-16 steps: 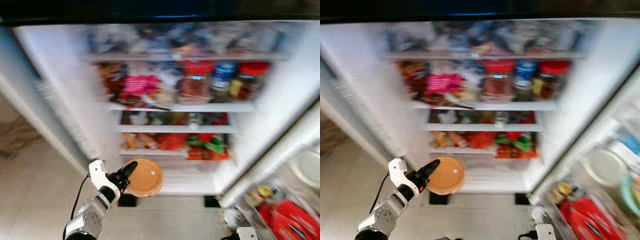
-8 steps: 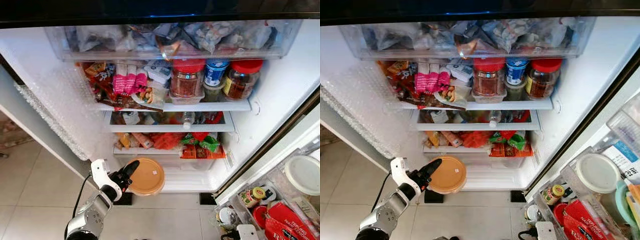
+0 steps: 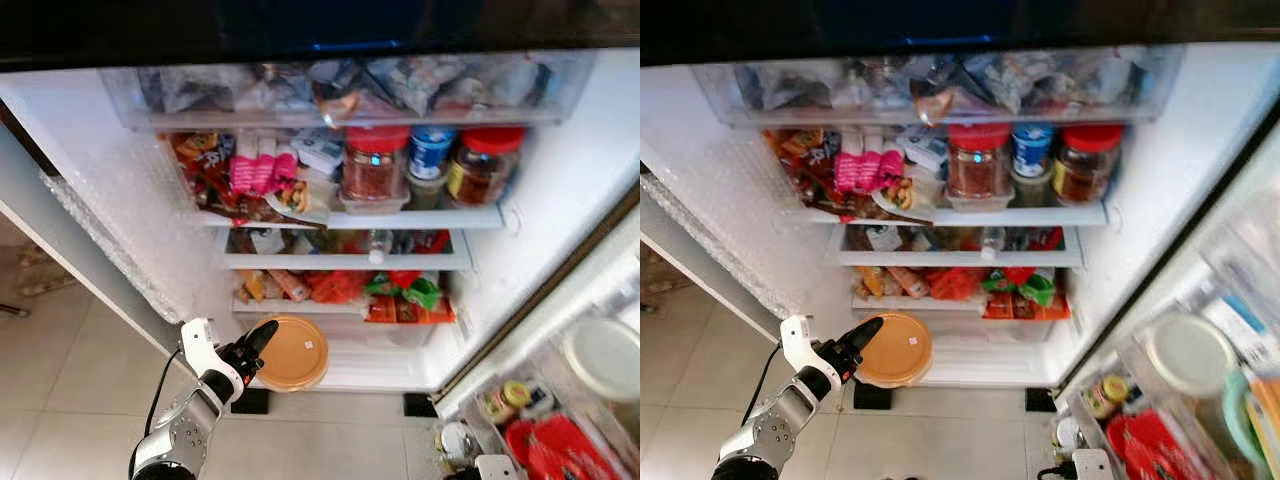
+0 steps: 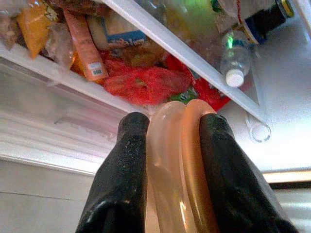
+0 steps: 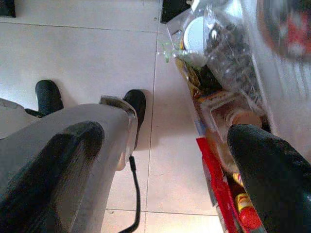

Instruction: Restocking fridge

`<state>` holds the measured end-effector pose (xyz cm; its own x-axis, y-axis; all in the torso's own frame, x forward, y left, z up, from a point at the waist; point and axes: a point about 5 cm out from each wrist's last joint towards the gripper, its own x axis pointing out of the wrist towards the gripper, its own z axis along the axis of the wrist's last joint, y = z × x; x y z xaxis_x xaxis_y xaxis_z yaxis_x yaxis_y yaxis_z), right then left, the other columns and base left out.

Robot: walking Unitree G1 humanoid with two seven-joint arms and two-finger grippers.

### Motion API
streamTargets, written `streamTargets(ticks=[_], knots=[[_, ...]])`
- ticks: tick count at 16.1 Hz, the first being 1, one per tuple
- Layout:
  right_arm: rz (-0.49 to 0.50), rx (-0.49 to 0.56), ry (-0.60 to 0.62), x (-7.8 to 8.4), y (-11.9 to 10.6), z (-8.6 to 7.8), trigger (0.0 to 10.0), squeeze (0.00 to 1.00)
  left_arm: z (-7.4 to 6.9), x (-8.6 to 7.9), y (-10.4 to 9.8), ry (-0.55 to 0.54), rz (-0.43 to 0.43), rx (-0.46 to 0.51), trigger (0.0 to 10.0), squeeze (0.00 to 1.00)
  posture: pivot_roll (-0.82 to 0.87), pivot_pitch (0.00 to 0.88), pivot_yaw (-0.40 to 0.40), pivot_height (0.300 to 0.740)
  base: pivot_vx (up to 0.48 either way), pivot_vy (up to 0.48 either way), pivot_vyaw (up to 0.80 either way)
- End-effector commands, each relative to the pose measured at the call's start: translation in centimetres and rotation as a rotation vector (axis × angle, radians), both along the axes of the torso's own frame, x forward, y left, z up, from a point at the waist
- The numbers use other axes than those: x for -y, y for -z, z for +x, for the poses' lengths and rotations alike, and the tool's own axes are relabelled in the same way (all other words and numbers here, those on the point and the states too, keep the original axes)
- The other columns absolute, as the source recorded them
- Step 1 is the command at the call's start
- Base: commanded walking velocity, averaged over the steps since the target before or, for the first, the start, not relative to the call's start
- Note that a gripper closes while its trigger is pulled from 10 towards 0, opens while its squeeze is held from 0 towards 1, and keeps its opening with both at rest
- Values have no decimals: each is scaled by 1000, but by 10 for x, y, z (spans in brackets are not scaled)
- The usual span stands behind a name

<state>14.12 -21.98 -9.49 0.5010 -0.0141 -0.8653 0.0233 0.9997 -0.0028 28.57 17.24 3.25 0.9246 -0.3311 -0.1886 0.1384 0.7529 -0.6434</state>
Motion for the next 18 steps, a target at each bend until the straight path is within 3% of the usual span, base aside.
streamTargets(ticks=[1, 6, 18], knots=[[6, -18, 2, -1, 3, -6, 10000, 0, 1, -2, -3, -3, 20, 15, 10000, 0, -14, 143, 28, 740, 281, 0, 0], [8, -16, -6, -2, 2, -6, 10000, 0, 1, -3, -3, -8, 25, 17, 10000, 0, -15, 142, 29, 740, 277, 0, 0], [24, -5, 2, -3, 2, -5, 10000, 0, 5, -5, -7, -62, -14, 41, 10000, 0, -21, 153, 29, 740, 0, 0, 0]])
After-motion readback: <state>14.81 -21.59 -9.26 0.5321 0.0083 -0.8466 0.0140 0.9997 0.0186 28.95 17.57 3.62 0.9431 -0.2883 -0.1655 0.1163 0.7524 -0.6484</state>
